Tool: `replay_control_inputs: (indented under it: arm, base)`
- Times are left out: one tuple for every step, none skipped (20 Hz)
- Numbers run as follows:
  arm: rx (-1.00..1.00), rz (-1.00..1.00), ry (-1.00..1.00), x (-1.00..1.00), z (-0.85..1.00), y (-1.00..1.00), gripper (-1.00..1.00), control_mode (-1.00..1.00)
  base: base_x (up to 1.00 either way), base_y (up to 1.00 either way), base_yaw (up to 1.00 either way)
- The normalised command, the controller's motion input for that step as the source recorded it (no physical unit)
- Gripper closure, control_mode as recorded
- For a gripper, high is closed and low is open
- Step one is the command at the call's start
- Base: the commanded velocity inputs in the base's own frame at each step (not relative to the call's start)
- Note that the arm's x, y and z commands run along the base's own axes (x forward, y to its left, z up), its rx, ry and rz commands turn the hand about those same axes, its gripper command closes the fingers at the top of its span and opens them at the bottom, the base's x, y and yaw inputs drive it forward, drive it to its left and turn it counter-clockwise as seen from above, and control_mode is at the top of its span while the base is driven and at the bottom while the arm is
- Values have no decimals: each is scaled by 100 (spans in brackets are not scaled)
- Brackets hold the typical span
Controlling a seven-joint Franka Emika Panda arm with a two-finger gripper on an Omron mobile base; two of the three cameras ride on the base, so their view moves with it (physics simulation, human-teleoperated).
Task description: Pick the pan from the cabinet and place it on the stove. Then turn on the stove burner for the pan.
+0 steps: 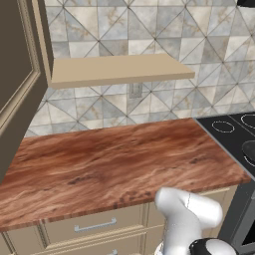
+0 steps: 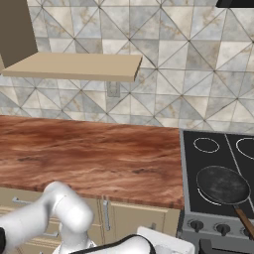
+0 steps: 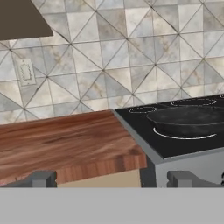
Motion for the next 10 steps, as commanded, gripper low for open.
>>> replay_control_inputs:
  arm:
    - [0,0,0,0,-1,-26,-100,-100]
    - [0,0,0,0,-8,-25,-100,-100]
    - [0,0,0,1,-8,-22,-100,-100]
    - [-3,0,0,0,-14,-20,-100,-100]
    - [-2,0,0,1,-10,-19,-100,-100]
    - [-2,0,0,0,-12,-15,-100,-100]
    - [-3,0,0,4,-14,-11,-100,-100]
    - [-4,0,0,1,-16,-4,-100,-100]
    - [-4,0,0,3,-16,0,-100,-100]
    - [-5,0,0,3,-18,0,-100,-100]
  base:
    - [0,0,0]
    - [0,0,0]
    - [0,0,0]
    - [0,0,0]
    - [0,0,0]
    - [0,0,0]
    - [0,0,0]
    - [0,0,0]
    - [0,0,0]
    - [0,0,0]
